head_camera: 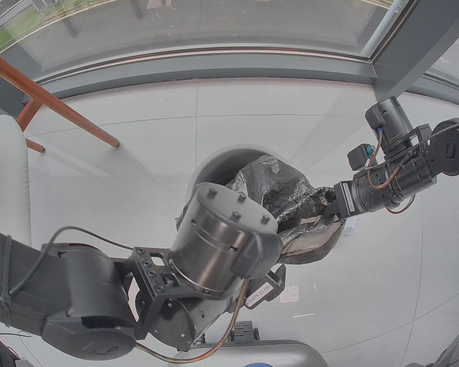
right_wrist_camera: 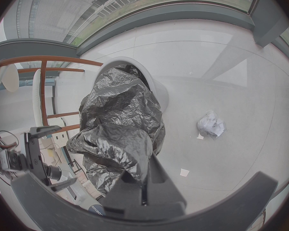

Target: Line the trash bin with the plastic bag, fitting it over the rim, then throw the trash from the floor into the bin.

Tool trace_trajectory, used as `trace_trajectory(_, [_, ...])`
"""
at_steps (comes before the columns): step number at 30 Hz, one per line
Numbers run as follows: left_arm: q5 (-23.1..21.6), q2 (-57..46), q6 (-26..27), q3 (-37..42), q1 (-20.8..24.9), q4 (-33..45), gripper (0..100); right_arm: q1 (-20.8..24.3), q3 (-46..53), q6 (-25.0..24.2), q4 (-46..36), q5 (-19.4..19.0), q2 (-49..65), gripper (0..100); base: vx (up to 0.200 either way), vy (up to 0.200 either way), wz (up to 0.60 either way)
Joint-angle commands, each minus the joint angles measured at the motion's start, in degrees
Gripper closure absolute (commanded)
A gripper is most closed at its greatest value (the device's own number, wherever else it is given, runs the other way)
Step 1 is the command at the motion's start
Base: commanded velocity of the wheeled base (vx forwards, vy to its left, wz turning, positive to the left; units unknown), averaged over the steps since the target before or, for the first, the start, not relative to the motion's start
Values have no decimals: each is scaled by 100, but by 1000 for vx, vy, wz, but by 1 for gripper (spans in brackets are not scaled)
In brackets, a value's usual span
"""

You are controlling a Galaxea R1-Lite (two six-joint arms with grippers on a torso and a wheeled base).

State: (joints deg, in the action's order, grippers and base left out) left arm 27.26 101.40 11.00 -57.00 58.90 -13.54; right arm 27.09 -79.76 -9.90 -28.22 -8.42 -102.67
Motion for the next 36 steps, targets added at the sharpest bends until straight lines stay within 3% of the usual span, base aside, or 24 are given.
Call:
trace_trajectory(1, [-1,-42,-10,-127,-151,-43,0,7,-4,6,1,-1,-16,100,0,0,0])
trace_trajectory(15, [52,442,-484,-294,-169,-43,0,16,-4,14,89,-1,-87,100,0,0,0])
trace_trajectory(19, [25,556,-423,-338,-353,-52,0,25,13,14,159,-10,-78,100,0,0,0])
trace_trajectory(20, [25,565,-432,-373,-353,-52,100,25,5,14,159,-10,-78,100,0,0,0])
trace_trajectory(36, [-159,574,-449,-953,-512,10,100,-11,558,14,537,-10,-25,100,0,0,0])
